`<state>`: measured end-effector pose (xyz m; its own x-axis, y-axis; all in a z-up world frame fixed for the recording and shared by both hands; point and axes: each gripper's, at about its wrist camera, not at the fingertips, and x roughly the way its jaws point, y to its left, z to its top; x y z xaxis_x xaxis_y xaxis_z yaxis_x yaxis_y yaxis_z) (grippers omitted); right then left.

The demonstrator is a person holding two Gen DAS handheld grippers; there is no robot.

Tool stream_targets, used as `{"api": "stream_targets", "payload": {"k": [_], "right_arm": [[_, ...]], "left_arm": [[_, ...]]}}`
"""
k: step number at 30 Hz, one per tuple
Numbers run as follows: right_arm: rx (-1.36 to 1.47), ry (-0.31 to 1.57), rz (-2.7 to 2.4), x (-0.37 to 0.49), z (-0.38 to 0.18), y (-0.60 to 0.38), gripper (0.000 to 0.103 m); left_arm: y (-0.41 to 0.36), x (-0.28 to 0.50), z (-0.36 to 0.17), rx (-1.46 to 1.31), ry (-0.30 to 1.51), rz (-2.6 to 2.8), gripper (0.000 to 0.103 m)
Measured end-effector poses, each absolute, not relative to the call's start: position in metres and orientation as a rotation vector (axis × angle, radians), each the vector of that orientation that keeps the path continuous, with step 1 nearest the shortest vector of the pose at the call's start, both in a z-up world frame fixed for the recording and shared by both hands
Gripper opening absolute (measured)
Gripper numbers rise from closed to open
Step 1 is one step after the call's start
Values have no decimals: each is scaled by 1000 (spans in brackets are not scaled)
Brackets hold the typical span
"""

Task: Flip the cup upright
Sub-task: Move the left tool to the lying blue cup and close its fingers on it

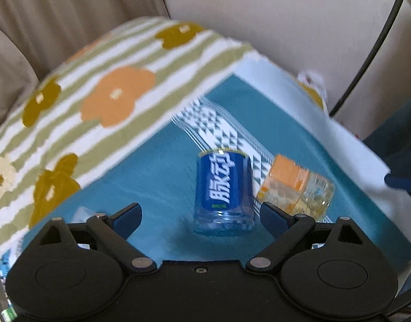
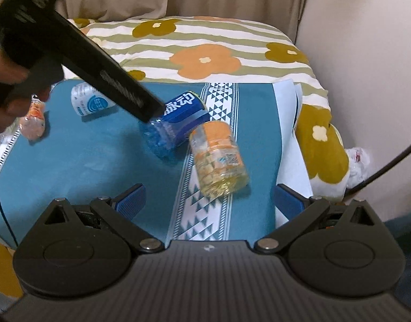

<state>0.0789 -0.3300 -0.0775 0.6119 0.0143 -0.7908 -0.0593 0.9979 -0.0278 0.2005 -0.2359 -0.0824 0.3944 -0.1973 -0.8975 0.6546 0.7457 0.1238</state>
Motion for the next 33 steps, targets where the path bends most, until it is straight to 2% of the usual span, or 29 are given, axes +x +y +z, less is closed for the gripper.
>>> {"api": "stream_targets", "payload": {"k": [9, 12, 18, 33], "right_arm": [[-68, 954, 112, 100, -100, -342, 103], [-66, 967, 137, 105, -107, -344, 103], [-57, 984, 159, 113, -116, -349, 103], [-38, 982, 175, 120, -117, -353, 103]], "left_arm": [[-260, 216, -118, 561, 1128, -563, 92], [-267, 219, -128, 586, 1148, -561, 86], [-275, 225, -139, 590, 1174, -559, 69], [-259, 215, -124, 543, 1126, -522, 68]]}}
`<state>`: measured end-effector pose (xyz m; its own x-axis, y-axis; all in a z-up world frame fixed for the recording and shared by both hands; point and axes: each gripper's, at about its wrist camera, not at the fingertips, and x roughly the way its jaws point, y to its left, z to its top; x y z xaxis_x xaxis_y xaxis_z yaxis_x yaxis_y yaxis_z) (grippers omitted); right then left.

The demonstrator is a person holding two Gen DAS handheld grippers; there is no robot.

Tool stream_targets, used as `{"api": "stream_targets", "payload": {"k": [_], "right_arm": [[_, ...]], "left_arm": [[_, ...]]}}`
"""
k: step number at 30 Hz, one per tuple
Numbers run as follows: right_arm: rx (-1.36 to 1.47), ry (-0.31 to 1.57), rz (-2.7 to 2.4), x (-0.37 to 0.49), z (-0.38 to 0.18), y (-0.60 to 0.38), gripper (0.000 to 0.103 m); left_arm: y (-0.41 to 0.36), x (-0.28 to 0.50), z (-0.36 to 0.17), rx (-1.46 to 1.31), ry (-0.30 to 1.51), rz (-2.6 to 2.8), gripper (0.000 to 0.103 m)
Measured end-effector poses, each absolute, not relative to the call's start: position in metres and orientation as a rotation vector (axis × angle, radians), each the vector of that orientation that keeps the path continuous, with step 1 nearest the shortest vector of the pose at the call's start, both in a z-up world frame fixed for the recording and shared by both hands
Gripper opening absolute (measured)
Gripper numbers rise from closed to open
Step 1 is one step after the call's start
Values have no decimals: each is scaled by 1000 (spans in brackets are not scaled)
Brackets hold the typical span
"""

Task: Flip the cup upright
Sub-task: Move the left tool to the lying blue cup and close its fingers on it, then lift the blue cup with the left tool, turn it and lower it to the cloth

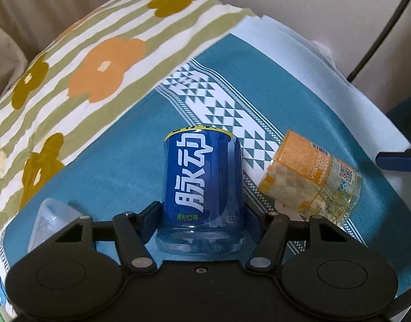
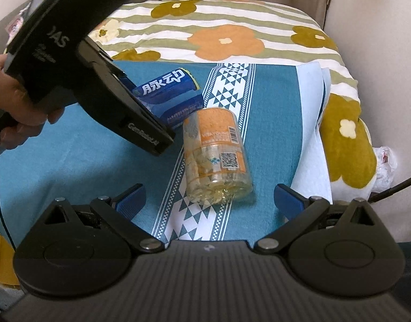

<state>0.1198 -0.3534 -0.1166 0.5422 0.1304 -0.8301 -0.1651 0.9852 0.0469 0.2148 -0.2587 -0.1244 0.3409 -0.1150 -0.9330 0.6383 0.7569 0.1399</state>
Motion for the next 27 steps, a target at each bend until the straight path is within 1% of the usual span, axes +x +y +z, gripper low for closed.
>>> {"api": "stream_targets", "payload": {"k": [7, 15, 27], "right_arm": [[-57, 953, 187, 116, -102, -339, 103], [-58, 908, 155, 95, -78, -310, 103], [75, 967, 135, 60, -84, -274, 103]], "left_arm": [[-221, 195, -93, 423, 1086, -462, 68], [-156, 150, -66, 263, 1059, -397, 68], [-87, 90, -76, 70, 1085, -267, 68]]}}
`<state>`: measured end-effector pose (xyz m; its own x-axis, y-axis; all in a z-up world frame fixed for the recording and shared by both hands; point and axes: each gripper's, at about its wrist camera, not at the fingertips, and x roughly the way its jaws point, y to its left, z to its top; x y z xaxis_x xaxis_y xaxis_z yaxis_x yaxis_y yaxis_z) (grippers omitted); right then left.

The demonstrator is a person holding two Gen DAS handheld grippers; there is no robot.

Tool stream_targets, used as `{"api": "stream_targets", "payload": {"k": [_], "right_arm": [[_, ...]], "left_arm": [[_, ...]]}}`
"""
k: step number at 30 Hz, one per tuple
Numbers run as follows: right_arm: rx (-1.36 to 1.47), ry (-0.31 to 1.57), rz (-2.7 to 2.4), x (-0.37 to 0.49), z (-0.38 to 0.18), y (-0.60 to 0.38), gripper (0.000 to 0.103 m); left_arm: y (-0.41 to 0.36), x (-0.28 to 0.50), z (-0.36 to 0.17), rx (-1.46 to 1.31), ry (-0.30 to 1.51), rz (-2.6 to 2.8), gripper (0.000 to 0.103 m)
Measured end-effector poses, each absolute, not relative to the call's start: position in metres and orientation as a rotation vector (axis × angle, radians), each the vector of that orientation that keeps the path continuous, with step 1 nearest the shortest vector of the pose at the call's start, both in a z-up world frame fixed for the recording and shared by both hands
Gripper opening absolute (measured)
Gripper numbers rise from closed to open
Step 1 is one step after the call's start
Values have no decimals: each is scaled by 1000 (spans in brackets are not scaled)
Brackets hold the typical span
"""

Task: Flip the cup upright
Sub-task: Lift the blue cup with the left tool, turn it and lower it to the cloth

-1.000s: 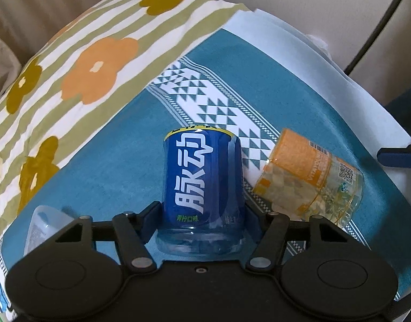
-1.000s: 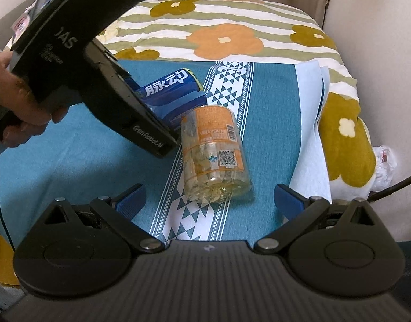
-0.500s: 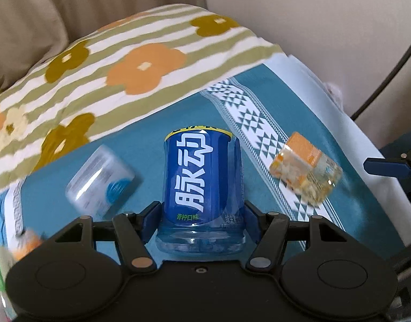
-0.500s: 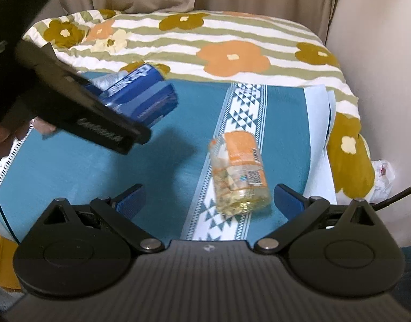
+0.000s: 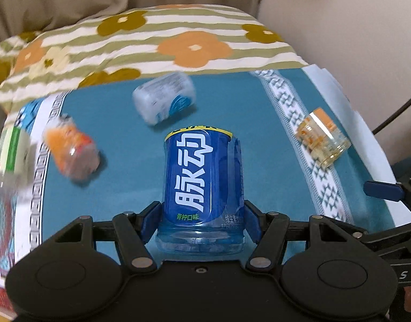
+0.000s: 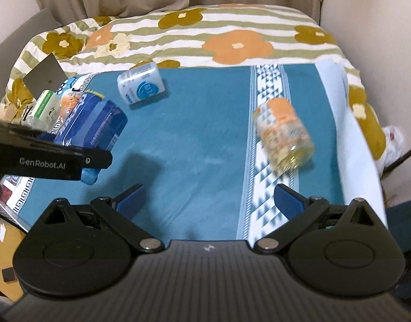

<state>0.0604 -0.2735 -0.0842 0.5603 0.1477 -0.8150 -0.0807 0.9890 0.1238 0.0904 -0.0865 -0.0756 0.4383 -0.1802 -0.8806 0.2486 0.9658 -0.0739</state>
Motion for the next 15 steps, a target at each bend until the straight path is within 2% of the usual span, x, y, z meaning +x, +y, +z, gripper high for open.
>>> {"api": "stream_targets", "payload": {"k": [15], "right_arm": [[79, 1019, 151, 54, -105, -250, 103]], "left_arm": [[-78, 91, -125, 30, 1146, -243, 68]]}}
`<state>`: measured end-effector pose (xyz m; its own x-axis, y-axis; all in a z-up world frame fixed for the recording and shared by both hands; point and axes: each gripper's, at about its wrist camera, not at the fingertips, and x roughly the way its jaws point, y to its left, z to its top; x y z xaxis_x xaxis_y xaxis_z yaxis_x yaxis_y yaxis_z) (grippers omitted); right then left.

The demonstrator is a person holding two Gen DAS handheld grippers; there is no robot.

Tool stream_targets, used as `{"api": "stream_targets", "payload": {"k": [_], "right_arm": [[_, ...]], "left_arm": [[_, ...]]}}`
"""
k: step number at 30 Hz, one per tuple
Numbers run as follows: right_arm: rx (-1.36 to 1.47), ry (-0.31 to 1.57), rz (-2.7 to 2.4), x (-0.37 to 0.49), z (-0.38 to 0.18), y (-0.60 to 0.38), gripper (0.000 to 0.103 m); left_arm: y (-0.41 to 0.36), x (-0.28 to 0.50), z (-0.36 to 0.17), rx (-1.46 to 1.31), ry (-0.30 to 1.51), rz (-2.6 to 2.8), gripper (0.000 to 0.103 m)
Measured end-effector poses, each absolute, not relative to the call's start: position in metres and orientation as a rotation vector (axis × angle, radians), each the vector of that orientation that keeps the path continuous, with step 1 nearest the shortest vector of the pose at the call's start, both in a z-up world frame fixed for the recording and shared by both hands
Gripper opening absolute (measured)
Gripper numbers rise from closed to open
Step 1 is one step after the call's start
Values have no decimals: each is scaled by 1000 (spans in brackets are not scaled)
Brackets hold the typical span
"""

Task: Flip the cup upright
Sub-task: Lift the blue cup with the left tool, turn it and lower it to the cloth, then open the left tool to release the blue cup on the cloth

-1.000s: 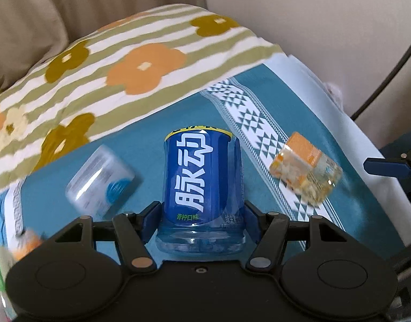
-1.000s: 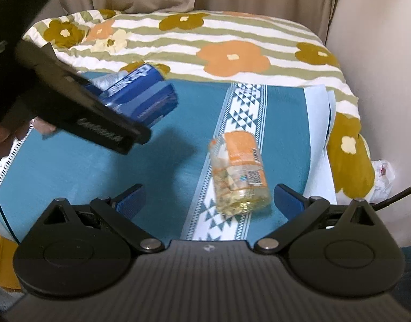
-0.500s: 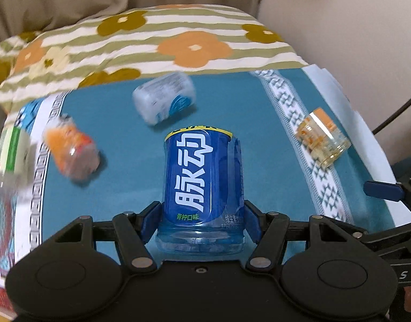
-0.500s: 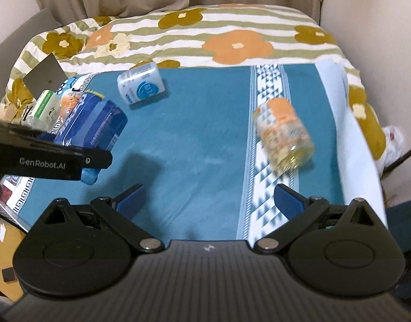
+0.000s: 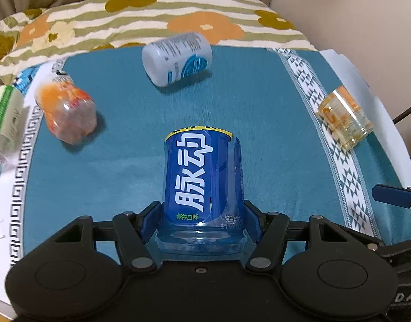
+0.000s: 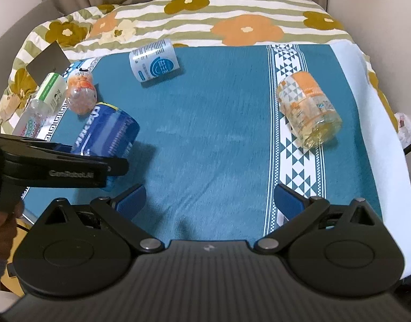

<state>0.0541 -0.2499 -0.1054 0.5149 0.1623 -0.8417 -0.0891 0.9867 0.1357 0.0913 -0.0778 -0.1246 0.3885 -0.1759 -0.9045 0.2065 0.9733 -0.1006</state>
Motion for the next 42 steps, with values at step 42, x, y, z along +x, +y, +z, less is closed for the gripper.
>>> {"api": "stream_targets", "payload": {"k": [42], "right_arm": [[121, 1026, 148, 88, -87, -245, 103]], "left_arm": [[-60, 81, -95, 76, 1088, -234, 96]]}}
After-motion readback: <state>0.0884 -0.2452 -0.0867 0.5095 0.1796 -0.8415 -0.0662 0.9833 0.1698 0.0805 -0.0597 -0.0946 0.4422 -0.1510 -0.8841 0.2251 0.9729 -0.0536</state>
